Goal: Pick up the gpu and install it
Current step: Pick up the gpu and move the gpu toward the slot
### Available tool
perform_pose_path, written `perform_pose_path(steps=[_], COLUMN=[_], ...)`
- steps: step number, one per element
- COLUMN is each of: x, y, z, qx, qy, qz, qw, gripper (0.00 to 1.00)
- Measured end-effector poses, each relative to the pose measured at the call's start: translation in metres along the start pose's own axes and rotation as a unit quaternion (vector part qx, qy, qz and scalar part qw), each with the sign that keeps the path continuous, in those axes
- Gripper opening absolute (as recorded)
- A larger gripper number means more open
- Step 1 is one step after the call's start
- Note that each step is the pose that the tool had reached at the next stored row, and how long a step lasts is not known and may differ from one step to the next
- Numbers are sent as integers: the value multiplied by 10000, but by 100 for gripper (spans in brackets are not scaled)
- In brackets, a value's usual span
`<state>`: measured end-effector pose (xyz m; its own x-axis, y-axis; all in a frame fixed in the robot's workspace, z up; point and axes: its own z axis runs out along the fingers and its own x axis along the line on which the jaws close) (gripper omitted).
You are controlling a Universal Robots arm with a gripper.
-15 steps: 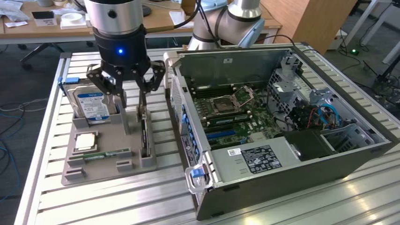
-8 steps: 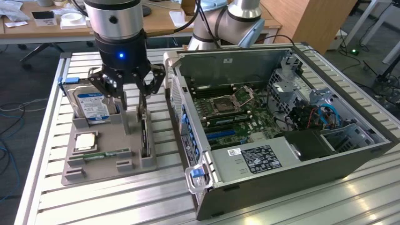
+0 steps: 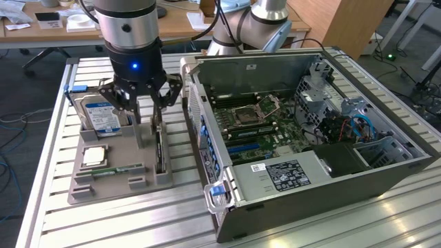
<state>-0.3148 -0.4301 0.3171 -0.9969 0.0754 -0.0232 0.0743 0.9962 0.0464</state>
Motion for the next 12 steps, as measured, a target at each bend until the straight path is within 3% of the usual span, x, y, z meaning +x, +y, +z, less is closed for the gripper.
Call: perform_pose_path(steps=[12], x=[3], y=[0], z=[141], qx=[-8], qy=[1], qz=[0], qw=[10000], gripper=[47])
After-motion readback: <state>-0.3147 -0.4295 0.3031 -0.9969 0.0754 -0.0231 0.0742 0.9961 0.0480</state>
